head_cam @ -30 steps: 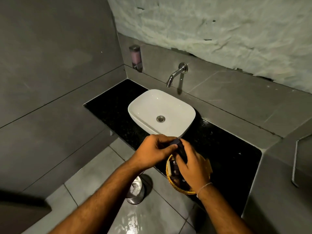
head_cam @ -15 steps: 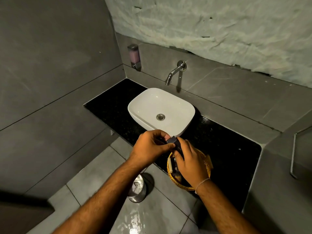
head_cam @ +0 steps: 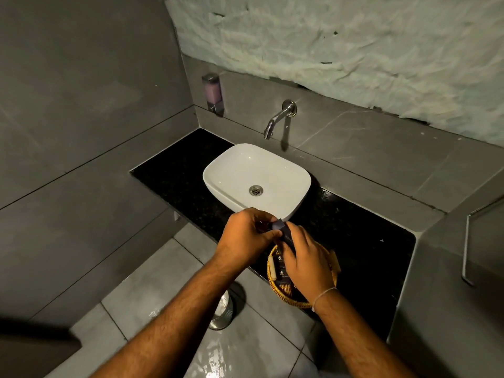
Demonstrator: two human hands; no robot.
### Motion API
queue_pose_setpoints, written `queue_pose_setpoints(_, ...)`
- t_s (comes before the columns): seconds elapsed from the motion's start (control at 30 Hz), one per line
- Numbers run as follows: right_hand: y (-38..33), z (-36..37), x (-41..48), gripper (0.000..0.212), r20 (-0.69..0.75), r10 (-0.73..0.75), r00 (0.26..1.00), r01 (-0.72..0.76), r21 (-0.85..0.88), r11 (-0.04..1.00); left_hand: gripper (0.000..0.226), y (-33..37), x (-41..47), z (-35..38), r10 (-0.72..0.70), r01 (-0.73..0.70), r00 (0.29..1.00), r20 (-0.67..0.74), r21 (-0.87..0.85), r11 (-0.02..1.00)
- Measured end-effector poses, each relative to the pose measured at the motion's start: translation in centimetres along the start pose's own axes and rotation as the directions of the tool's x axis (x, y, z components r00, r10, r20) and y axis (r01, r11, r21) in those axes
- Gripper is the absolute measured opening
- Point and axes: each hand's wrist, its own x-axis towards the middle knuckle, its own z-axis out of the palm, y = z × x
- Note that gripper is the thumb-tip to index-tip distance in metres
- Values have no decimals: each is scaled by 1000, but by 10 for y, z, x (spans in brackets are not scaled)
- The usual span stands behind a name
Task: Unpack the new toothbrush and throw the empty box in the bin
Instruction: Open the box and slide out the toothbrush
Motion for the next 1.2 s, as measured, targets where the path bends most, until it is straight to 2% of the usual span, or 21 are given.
queue_pose_setpoints(0.17,-8,-6,-2,48,-19,-25,1000,25,35,999,16,-1,3,-10,-119,153,983,143,-257,954)
queue_pose_setpoints(0.33,-20,-15,-1,48,-48,-8,999,15,141,990,21,-1,4,-19,-68,122,985,156,-367,922)
queue_pose_setpoints(0.5,-23,-22,1,46,23,63,998,-67,319,945,19,-9,5,-15,-118,180,979,163,-447,876)
queue_pose_setpoints(0.63,-26,-30,0,50,165,71,984,-137,435,890,16,-19,8,-12,-144,206,977,158,-515,832)
queue_pose_setpoints(0.8,-25,-20,2,63,230,91,969,-219,627,747,15,-20,12,-13,-116,154,988,105,-515,843)
queue_pose_setpoints(0.93,-28,-20,2,69,293,87,952,-273,688,673,11,-18,15,-13,-72,75,997,25,-478,875)
queue_pose_setpoints(1.07,-26,-21,-2,50,381,75,921,-345,713,610,10,-17,20,-19,-31,-9,997,-74,-485,875)
queue_pose_setpoints(1.13,-25,-20,-3,38,385,100,917,-362,703,612,11,-13,20,-23,21,-62,996,-92,-477,877)
queue_pose_setpoints(1.2,-23,-17,-3,35,350,142,926,-355,679,642,16,-10,18,-24,92,-117,993,-77,-435,893)
